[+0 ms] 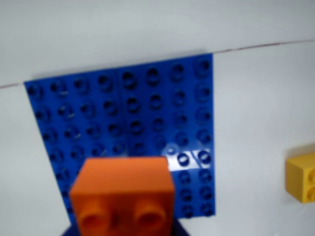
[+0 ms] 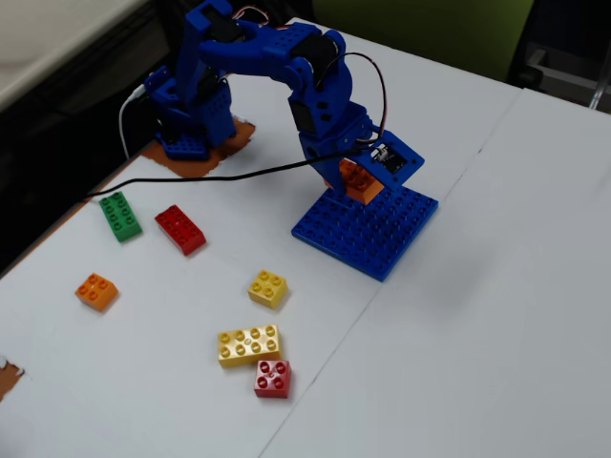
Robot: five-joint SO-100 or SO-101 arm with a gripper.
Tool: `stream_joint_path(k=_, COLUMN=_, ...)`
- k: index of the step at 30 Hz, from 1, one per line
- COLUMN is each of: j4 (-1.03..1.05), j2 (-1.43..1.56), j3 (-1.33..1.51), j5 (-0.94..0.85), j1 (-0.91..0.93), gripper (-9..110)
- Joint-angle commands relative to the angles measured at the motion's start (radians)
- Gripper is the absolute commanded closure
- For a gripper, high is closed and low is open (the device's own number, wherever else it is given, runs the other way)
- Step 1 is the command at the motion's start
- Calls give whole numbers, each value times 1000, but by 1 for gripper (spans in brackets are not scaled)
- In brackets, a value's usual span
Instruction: Pick up the 2x4 orange block and go up the 8x8 blue block.
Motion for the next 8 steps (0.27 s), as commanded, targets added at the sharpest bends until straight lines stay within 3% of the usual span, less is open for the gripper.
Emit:
stream_joint_path(k=1, j4=-17, j2=25, j3=-52, j5=6, j1=-8, gripper=101)
stream_joint_path(k=8, j4=-28, j2=29, j3=-52, j5=6, j1=-8, gripper=101)
